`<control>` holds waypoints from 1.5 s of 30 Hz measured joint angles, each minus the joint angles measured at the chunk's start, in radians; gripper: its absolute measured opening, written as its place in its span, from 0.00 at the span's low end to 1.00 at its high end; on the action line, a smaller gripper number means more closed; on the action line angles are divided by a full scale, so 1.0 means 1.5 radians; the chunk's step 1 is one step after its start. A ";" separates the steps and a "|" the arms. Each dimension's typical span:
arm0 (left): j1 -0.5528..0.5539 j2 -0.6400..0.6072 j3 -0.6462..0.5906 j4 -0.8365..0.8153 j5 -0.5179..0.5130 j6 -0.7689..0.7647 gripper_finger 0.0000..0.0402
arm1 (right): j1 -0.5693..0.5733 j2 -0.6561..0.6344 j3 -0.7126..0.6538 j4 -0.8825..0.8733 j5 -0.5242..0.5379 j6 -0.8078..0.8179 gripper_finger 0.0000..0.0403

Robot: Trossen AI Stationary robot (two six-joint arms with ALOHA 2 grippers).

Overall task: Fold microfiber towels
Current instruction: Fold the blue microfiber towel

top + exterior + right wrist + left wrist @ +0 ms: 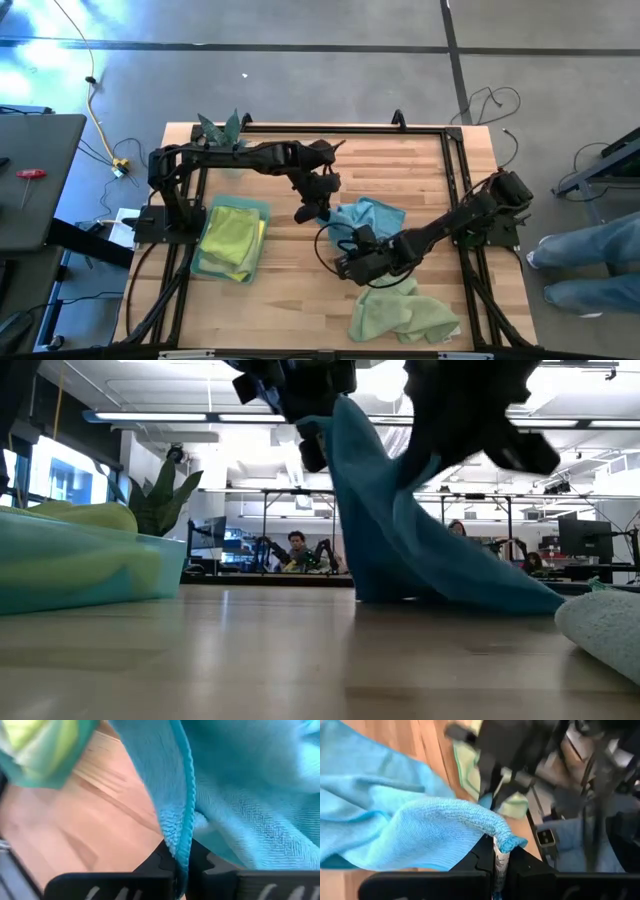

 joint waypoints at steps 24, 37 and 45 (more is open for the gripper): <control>-0.050 0.000 0.018 -0.094 -0.001 -0.063 0.00 | 0.030 -0.145 0.000 -0.102 -0.023 -0.036 0.00; -0.092 0.000 0.201 -0.298 -0.308 0.059 0.00 | 0.022 -0.256 0.000 -0.228 -0.074 -0.142 0.00; -0.139 0.000 0.209 -0.319 -0.356 0.057 0.00 | -0.021 -0.298 0.000 -0.261 -0.117 -0.225 0.00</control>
